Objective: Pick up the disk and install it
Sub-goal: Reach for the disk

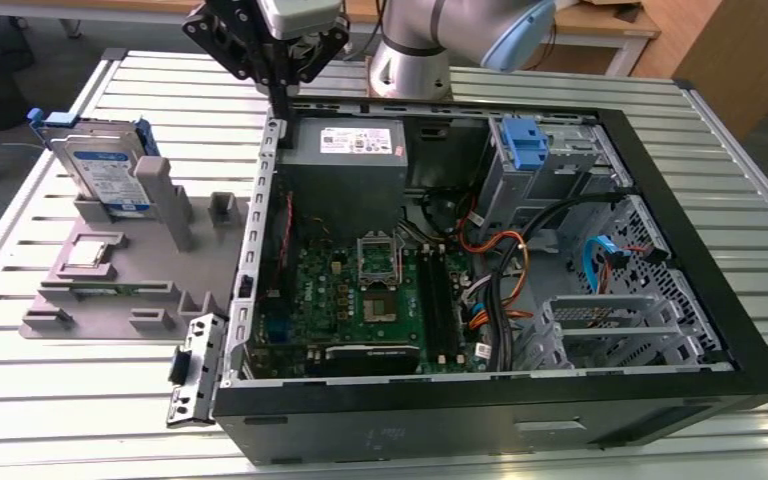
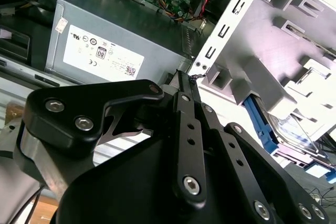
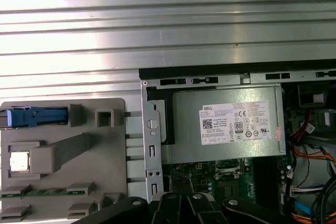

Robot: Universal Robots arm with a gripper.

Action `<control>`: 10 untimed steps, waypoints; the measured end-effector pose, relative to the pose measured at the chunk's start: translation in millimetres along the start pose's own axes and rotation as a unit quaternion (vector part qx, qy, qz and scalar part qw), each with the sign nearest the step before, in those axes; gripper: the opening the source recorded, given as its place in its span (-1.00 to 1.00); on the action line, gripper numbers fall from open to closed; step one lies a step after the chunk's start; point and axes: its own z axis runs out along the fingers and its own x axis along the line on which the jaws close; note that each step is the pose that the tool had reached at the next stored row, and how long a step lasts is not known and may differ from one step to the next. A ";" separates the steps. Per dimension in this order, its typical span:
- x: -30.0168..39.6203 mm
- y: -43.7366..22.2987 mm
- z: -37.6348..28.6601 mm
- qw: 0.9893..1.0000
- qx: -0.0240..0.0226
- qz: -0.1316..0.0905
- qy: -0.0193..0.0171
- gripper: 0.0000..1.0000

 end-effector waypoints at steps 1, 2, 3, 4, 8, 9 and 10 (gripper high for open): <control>0.1 0.0 0.0 1.000 0.000 0.000 0.000 -0.80; 0.3 0.0 0.0 1.000 0.000 0.000 0.000 -0.80; 0.5 0.0 0.0 1.000 0.000 0.000 0.000 -0.80; 0.8 0.0 0.0 1.000 0.000 0.000 0.000 -0.80; 2.0 -0.1 -0.1 1.000 0.000 0.000 0.000 -0.80; 2.3 -0.2 -0.1 1.000 0.000 0.000 0.000 -0.80; 2.5 -0.2 -0.1 1.000 0.000 0.000 0.000 -0.80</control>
